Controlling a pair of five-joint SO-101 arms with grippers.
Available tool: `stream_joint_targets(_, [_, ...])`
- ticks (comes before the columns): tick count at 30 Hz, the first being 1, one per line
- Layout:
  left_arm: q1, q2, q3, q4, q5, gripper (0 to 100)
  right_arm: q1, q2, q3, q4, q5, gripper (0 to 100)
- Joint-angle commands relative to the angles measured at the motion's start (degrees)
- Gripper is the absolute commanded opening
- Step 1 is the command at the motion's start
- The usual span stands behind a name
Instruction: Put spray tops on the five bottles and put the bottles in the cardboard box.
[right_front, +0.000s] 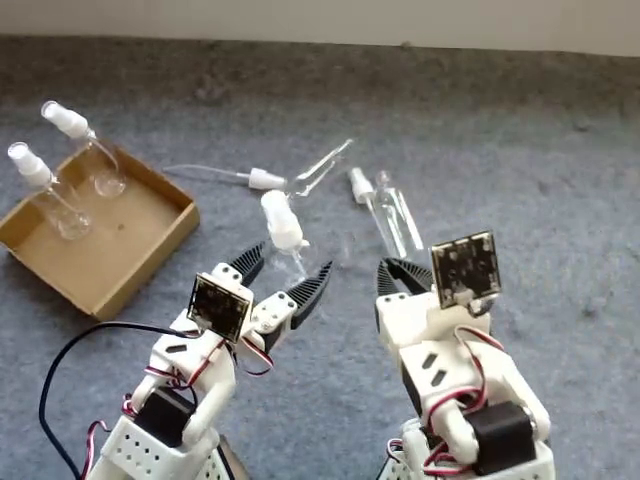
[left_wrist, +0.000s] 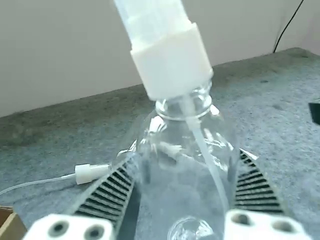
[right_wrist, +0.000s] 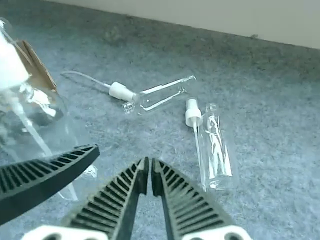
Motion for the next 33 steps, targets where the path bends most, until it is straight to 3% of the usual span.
stream_joint_targets(1, [-3.1, -0.3, 1.3, -1.4, -0.5, 12, 0.7, -0.1, 4.8, -6.2, 0.0, 0.5])
stream_joint_targets(13, [-11.2, -0.3, 1.3, -1.8, -0.7, 12, 0.4, -0.1, 20.1, -16.1, -0.1, 0.5])
stream_joint_targets(20, [-15.5, 0.0, 0.2, -1.9, -16.4, 12, 0.4, -0.1, 25.5, -19.2, -0.1, 0.5])
stream_joint_targets(27, [-24.7, 0.3, -5.1, -1.5, -16.6, 12, 0.4, -0.1, 29.2, -22.9, -0.1, 0.5])
stream_joint_targets(33, [-26.1, 5.3, -12.4, -1.3, -16.7, 12, 0.4, -0.1, 29.8, -23.0, -0.1, 0.5])
